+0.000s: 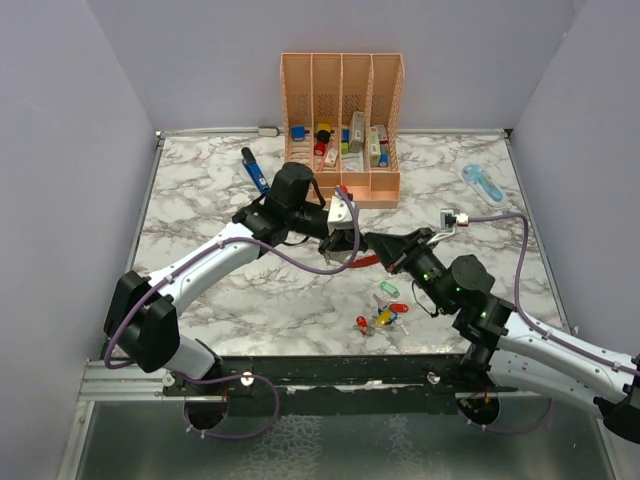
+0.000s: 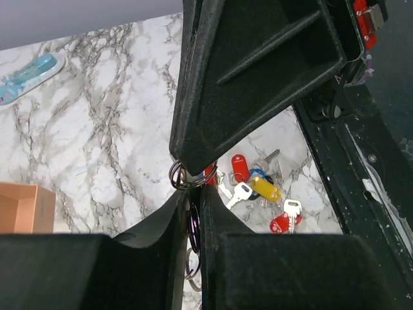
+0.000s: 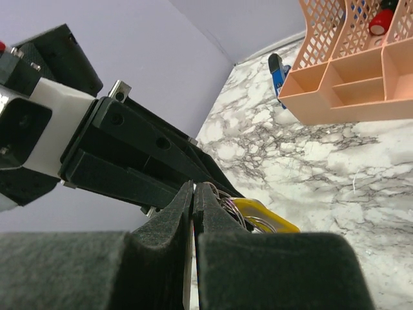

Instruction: Put the keys on the keyring

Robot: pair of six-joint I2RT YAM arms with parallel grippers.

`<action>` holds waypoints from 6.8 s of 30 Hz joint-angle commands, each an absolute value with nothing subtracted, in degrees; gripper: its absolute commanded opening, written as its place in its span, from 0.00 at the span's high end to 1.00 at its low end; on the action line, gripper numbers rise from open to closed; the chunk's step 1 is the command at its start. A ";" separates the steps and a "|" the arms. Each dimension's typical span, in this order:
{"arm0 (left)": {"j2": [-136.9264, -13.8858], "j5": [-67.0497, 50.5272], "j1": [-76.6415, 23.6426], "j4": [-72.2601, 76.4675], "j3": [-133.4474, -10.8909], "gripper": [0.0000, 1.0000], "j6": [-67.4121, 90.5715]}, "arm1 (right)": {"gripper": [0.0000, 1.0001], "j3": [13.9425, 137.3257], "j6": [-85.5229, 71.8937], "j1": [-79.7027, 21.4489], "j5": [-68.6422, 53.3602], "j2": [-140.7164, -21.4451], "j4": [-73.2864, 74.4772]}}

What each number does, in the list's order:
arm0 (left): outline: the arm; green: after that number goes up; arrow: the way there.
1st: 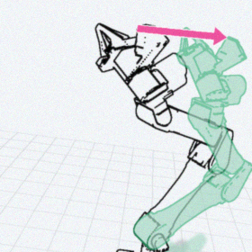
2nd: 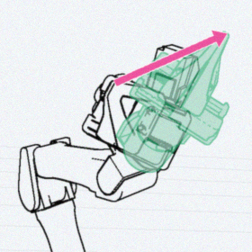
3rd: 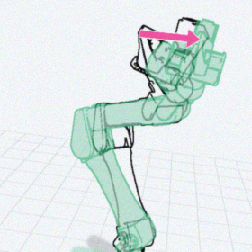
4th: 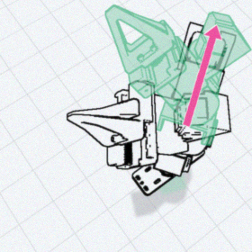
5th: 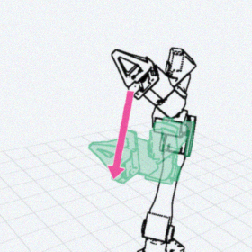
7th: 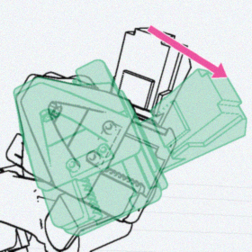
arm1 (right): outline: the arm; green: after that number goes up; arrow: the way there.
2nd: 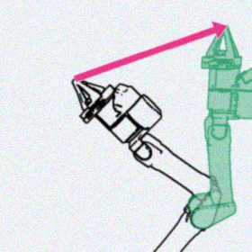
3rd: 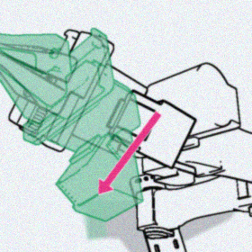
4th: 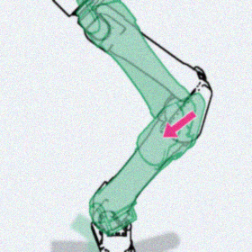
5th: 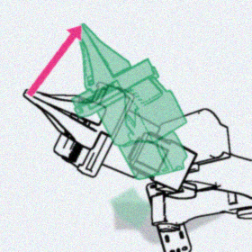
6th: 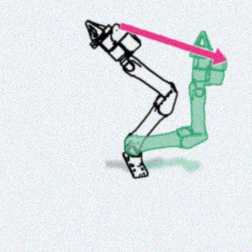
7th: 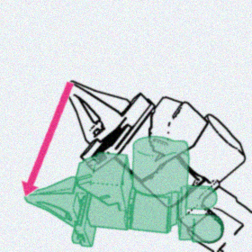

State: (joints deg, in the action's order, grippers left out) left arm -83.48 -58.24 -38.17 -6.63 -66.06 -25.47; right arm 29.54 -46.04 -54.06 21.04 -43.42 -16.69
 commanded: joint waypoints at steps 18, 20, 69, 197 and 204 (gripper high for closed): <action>-84.20 -65.42 -38.06 -15.62 -70.57 1.00 -26.05 | 0.99 29.61 -16.80 -54.05 4.32 -44.41 -24.88; -84.20 -65.10 -38.06 -14.22 -69.98 1.00 -24.55 | 0.99 28.59 -18.51 -54.05 5.11 -44.83 -26.89; -84.42 -70.10 -38.01 -12.93 -75.70 1.00 -10.48 | 0.99 14.04 6.95 -54.12 6.08 -47.28 -57.78; -91.46 -60.06 -34.28 -77.52 -83.61 1.00 -121.92 | 0.63 36.74 16.03 -54.13 -15.25 -46.92 1.11; -92.27 -61.50 -34.29 -79.80 -84.28 1.00 -124.47 | 0.65 36.99 18.60 -54.11 -14.68 -49.13 -2.71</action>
State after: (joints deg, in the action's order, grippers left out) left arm -91.83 -57.17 -34.50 -76.84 -82.63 -118.13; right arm 34.92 15.99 -54.02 -13.69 -47.72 -0.12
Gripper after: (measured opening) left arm 0.105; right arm 0.353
